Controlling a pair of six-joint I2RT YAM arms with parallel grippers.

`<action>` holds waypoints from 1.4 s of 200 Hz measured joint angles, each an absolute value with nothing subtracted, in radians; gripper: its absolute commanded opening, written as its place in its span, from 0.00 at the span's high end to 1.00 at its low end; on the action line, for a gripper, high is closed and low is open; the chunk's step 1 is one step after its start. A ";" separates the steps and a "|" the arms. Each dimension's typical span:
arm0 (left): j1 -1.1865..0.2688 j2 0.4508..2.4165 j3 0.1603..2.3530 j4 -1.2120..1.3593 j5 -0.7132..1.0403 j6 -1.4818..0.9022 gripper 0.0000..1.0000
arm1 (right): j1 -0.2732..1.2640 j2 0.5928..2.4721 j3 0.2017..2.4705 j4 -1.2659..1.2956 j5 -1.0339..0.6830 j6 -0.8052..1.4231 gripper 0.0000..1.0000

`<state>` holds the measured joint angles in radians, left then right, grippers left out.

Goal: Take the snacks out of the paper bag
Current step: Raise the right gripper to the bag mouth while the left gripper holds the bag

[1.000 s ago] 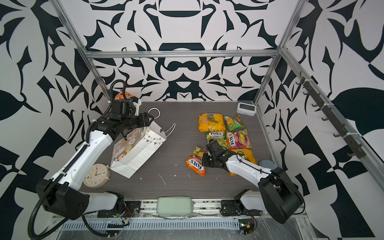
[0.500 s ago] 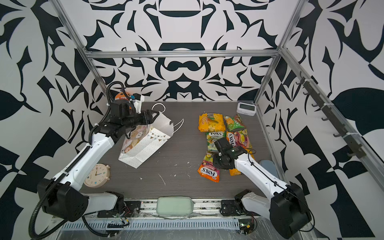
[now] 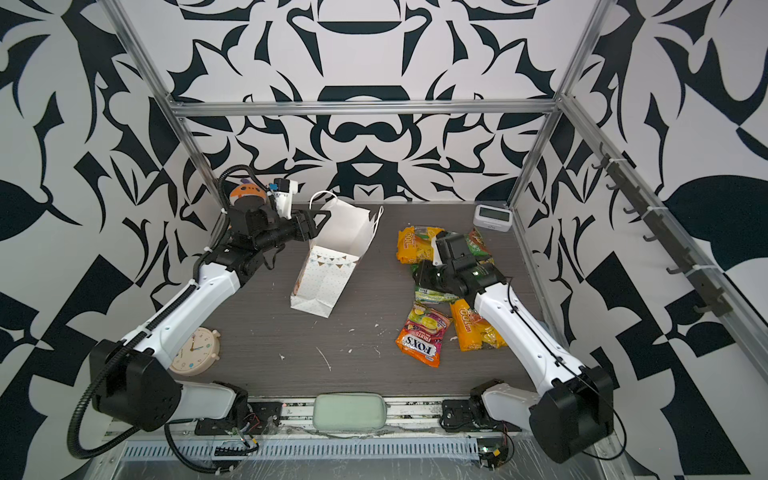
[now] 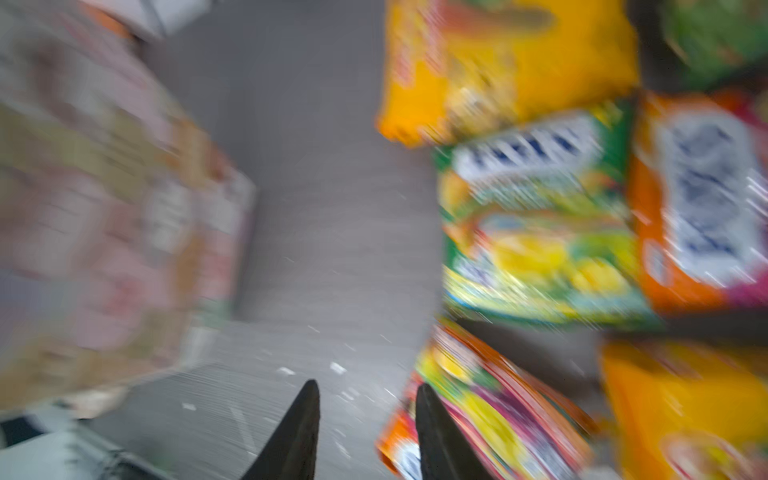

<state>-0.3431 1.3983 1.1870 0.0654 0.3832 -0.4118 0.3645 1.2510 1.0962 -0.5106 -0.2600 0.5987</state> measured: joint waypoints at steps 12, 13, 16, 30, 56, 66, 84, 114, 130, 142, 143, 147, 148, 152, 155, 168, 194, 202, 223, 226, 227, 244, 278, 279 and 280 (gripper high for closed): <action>-0.348 1.419 1.187 0.085 0.383 -0.416 0.38 | 0.371 1.306 1.160 -0.422 -0.312 0.628 0.54; -0.348 1.420 1.187 0.087 0.383 -0.416 0.38 | 0.371 1.309 1.163 -0.417 -0.314 0.628 0.54; -0.349 1.427 1.187 0.092 0.383 -0.416 0.38 | 0.375 1.327 1.182 -0.395 -0.327 0.635 0.54; -0.353 1.449 1.184 0.120 0.383 -0.420 0.37 | 0.390 1.389 1.250 -0.327 -0.363 0.653 0.53; -0.364 1.477 1.159 0.203 0.383 -0.436 0.36 | 0.423 1.484 1.345 -0.239 -0.411 0.677 0.53; -0.369 1.489 1.156 0.228 0.383 -0.444 0.35 | 0.434 1.515 1.373 -0.218 -0.421 0.682 0.53; -0.376 1.508 1.155 0.257 0.383 -0.456 0.24 | 0.450 1.570 1.417 -0.192 -0.432 0.685 0.53; -0.378 1.514 1.156 0.262 0.382 -0.460 0.08 | 0.476 1.650 1.478 -0.194 -0.425 0.683 0.62; -0.379 1.514 1.164 0.238 0.379 -0.449 0.04 | 0.495 1.682 1.518 -0.228 -0.388 0.660 0.71; -0.379 1.515 1.180 0.197 0.375 -0.444 0.02 | 0.513 1.702 1.554 -0.253 -0.358 0.638 0.78; -0.379 1.515 1.183 0.191 0.375 -0.443 0.02 | 0.515 1.704 1.558 -0.257 -0.355 0.637 0.78; -0.379 1.515 1.190 0.179 0.375 -0.442 0.01 | 0.521 1.708 1.568 -0.262 -0.345 0.636 0.81; -0.379 1.515 1.192 0.177 0.375 -0.440 0.01 | 0.522 1.709 1.570 -0.263 -0.344 0.632 0.82; -0.378 1.515 1.199 0.166 0.375 -0.440 0.00 | 0.529 1.712 1.578 -0.268 -0.334 0.631 0.85; -0.379 1.515 1.202 0.159 0.376 -0.438 0.00 | 0.533 1.713 1.584 -0.272 -0.326 0.621 0.86; -0.379 1.515 1.215 0.143 0.381 -0.437 0.01 | 0.550 1.714 1.597 -0.285 -0.299 0.609 0.91; -0.379 1.515 1.230 0.110 0.397 -0.439 0.00 | 0.580 1.714 1.621 -0.313 -0.226 0.577 0.96; -0.379 1.515 1.237 0.103 0.405 -0.442 0.00 | 0.587 1.714 1.630 -0.327 -0.205 0.566 0.97; -0.379 1.515 1.270 0.081 0.424 -0.455 0.00 | 0.599 1.714 1.645 -0.342 -0.169 0.544 0.98; -0.379 1.515 1.274 0.081 0.426 -0.457 0.00 | 0.601 1.714 1.647 -0.341 -0.167 0.541 0.98; -0.379 1.515 1.275 0.081 0.426 -0.457 0.00 | 0.602 1.714 1.647 -0.341 -0.166 0.540 0.98; -0.380 1.514 1.288 0.083 0.428 -0.473 0.02 | 0.614 1.714 1.647 -0.340 -0.157 0.520 0.98; -0.380 1.514 1.288 0.092 0.430 -0.517 0.05 | 0.653 1.718 1.658 -0.348 -0.133 0.476 0.99; -0.380 1.514 1.288 0.093 0.430 -0.518 0.05 | 0.655 1.719 1.658 -0.348 -0.133 0.475 0.99; -0.380 1.514 1.288 0.094 0.430 -0.519 0.05 | 0.656 1.719 1.658 -0.348 -0.133 0.474 0.99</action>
<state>-0.3801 1.5139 1.2884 0.0940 0.4297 -0.5190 0.6559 1.7187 1.6581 -0.3481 -0.1326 0.4740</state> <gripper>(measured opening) 0.952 0.048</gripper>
